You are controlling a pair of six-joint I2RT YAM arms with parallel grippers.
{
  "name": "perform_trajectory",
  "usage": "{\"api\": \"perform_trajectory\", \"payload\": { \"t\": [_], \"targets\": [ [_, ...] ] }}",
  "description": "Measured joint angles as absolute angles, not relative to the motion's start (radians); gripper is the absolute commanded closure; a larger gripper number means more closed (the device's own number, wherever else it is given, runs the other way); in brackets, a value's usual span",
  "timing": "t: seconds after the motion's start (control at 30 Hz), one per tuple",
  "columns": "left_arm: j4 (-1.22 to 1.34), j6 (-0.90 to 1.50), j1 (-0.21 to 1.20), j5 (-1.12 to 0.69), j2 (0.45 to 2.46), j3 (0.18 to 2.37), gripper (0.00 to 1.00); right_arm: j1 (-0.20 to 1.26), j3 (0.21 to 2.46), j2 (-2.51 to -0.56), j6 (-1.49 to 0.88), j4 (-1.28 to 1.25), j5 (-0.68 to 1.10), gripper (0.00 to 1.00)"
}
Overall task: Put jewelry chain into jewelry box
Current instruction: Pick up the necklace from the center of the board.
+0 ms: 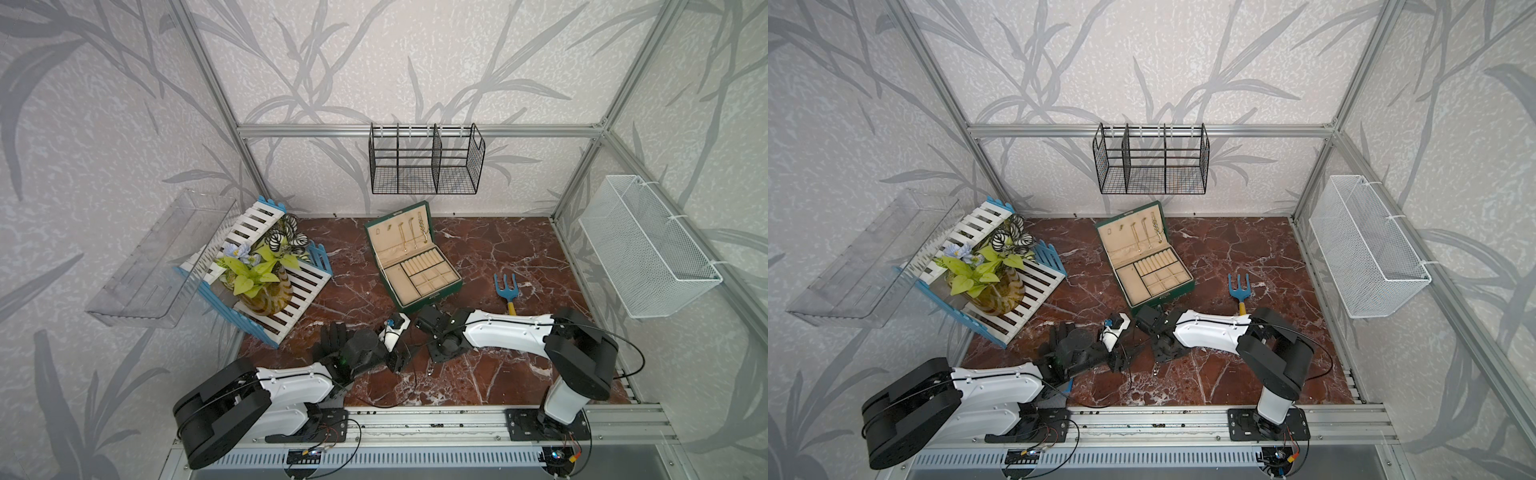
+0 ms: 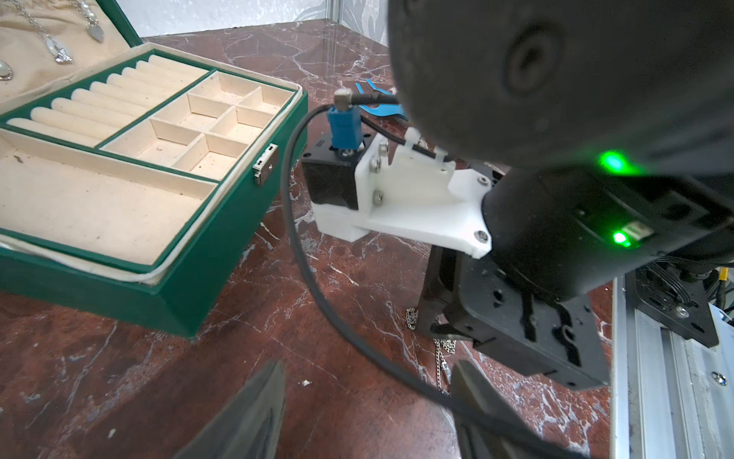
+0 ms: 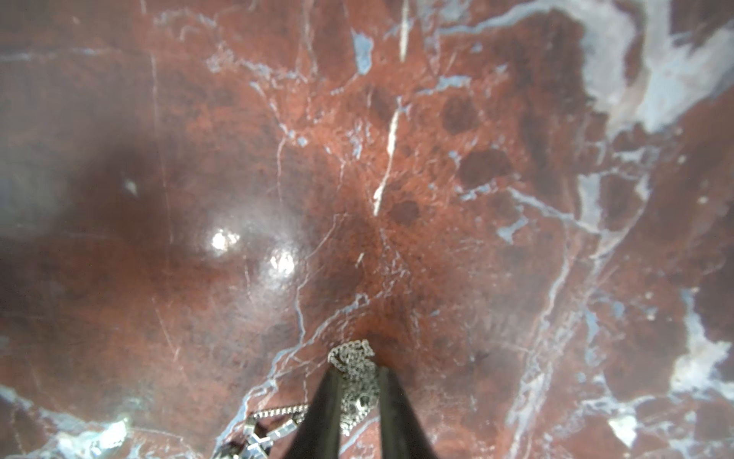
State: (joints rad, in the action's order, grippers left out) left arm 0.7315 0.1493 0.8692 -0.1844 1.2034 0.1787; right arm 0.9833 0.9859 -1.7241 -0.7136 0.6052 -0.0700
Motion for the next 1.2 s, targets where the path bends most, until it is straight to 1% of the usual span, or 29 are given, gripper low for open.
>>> {"api": "perform_trajectory", "payload": {
  "t": [0.1, 0.33, 0.83, 1.2],
  "targets": [
    [0.731, 0.15, 0.869, -0.184, 1.203, 0.179, 0.3, 0.982, 0.989, -1.729, -0.721, 0.606, -0.067, 1.0],
    [0.73, 0.15, 0.869, -0.184, 1.203, 0.17, 0.3, 0.982, 0.993, -1.728, -0.705, 0.603, -0.073, 1.0],
    [0.743, 0.16, 0.869, -0.184, 1.203, 0.157, 0.3, 0.983, 0.87, -1.641, -0.604, 0.404, -0.091, 1.0],
    [0.829, 0.161, 0.869, -0.189, 1.295, 0.147, 0.3, 0.984, 0.8, -1.526, -0.593, 0.363, -0.125, 1.0]
  ]
}}
